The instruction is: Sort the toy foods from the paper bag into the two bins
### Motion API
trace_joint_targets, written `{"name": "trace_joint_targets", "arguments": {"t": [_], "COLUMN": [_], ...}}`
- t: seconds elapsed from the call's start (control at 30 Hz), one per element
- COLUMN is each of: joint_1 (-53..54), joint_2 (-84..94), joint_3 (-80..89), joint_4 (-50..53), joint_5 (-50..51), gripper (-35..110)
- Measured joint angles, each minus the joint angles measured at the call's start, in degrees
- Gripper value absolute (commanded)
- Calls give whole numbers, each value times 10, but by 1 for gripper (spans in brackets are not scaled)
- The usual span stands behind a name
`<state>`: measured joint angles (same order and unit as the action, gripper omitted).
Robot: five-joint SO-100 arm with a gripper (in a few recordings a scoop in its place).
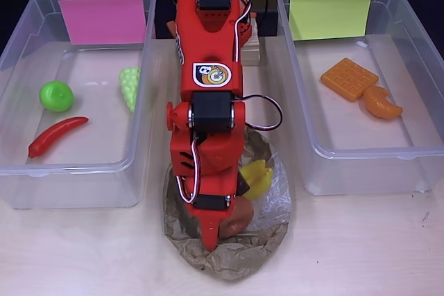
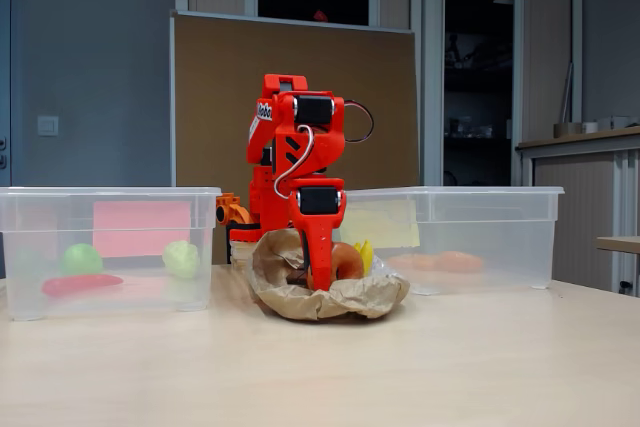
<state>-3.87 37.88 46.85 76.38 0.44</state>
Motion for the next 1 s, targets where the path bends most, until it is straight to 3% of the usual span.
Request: {"name": "trace_joint_targets", "arguments": {"t": [0.67,1.0], "joint_1": [-25,-47], "joint_2": [69,86], "joint_3": [61,71], "joint_4": [69,47], "joint_5": [0,9], "gripper": [27,12]}}
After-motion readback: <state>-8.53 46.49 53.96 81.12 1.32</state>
